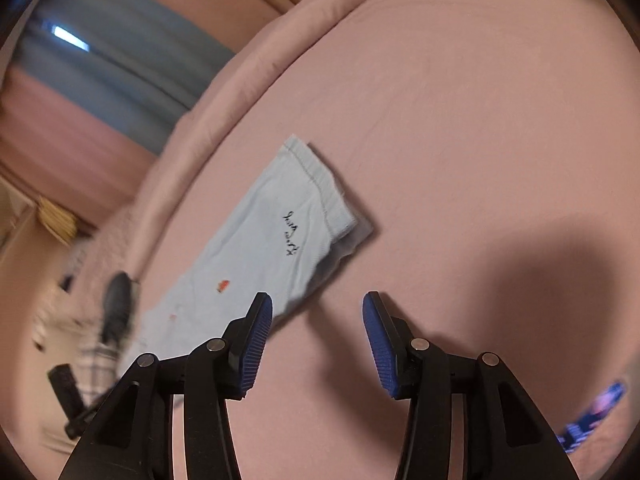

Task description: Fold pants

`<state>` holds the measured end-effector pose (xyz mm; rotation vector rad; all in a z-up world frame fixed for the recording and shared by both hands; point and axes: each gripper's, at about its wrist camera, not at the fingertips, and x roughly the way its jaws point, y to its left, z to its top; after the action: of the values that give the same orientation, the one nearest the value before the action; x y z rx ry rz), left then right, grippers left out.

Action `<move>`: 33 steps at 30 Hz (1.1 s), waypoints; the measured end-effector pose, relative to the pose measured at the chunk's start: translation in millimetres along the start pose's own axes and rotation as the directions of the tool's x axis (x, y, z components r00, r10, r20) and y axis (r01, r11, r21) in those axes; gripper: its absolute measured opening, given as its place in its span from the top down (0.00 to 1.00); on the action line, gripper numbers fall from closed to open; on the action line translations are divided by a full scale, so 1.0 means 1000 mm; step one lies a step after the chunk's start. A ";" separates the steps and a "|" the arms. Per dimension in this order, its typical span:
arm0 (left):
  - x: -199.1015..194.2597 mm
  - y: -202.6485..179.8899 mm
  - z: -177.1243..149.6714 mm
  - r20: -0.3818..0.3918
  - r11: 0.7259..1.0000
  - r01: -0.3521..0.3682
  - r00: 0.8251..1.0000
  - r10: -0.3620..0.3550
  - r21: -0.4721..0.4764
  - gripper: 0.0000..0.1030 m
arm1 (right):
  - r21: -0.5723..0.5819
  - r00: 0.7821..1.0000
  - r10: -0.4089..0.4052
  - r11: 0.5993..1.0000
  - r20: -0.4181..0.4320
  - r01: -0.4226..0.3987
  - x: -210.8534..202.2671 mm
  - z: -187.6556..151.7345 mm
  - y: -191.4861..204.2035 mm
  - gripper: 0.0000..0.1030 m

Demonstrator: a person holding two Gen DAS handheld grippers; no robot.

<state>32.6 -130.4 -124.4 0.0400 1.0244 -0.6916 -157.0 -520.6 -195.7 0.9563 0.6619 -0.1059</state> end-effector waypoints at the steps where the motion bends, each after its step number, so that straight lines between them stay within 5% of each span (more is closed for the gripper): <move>1: 0.009 -0.009 0.006 -0.009 0.998 0.056 0.998 -0.056 -0.014 0.23 | 0.014 1.000 0.012 1.000 0.011 -0.012 0.005 0.001 0.001 0.53; 7: 0.070 -0.035 0.031 -0.034 0.940 0.275 0.957 -0.288 -0.203 0.23 | 0.020 0.997 -0.019 1.000 0.081 0.017 0.037 0.015 0.021 0.56; 9: 0.088 -0.037 0.033 -0.040 0.905 0.328 0.936 -0.351 -0.271 0.24 | 0.002 0.996 -0.036 0.999 0.087 0.036 0.038 0.018 0.025 0.77; 10: 0.098 -0.037 0.033 -0.053 0.894 0.336 0.929 -0.367 -0.297 0.24 | 0.000 0.996 -0.036 0.999 0.083 0.036 0.036 0.019 0.026 0.89; 13: 0.115 -0.036 0.028 -0.092 0.887 0.304 0.931 -0.354 -0.347 0.27 | 0.017 0.996 -0.047 0.999 0.079 0.045 0.031 0.024 0.021 0.90; 19: 0.106 -0.015 0.025 -0.028 0.816 0.366 0.906 -0.422 -0.448 0.28 | -0.242 0.992 -0.035 0.968 0.122 0.064 0.012 0.022 0.090 0.91; 20: 0.100 -0.011 0.026 0.000 0.799 0.385 0.901 -0.434 -0.462 0.26 | -0.313 0.992 -0.034 0.947 0.121 0.071 0.014 0.017 0.112 0.91; 24: 0.068 0.007 0.023 0.169 0.668 0.547 0.822 -0.544 -0.505 0.12 | -0.526 0.994 -0.018 0.848 0.104 0.070 0.022 -0.015 0.170 0.91; 26: 0.058 0.010 0.021 0.222 0.630 0.589 0.795 -0.565 -0.506 0.05 | -0.611 0.997 -0.006 0.790 0.077 0.052 0.033 -0.038 0.196 0.90; 32: 0.072 0.033 0.012 0.228 0.555 0.600 0.770 -0.596 -0.576 0.06 | -0.778 1.000 -0.009 0.629 -0.021 -0.011 0.072 -0.112 0.241 0.90; 33: 0.074 0.040 0.009 0.235 0.537 0.595 0.771 -0.592 -0.598 0.13 | -0.793 0.999 -0.013 0.609 -0.031 -0.017 0.074 -0.121 0.243 0.91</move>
<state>85.8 -139.2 -189.9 -0.9805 1.2378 -0.9140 -66.1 -268.2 -110.3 0.0761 0.6443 0.2077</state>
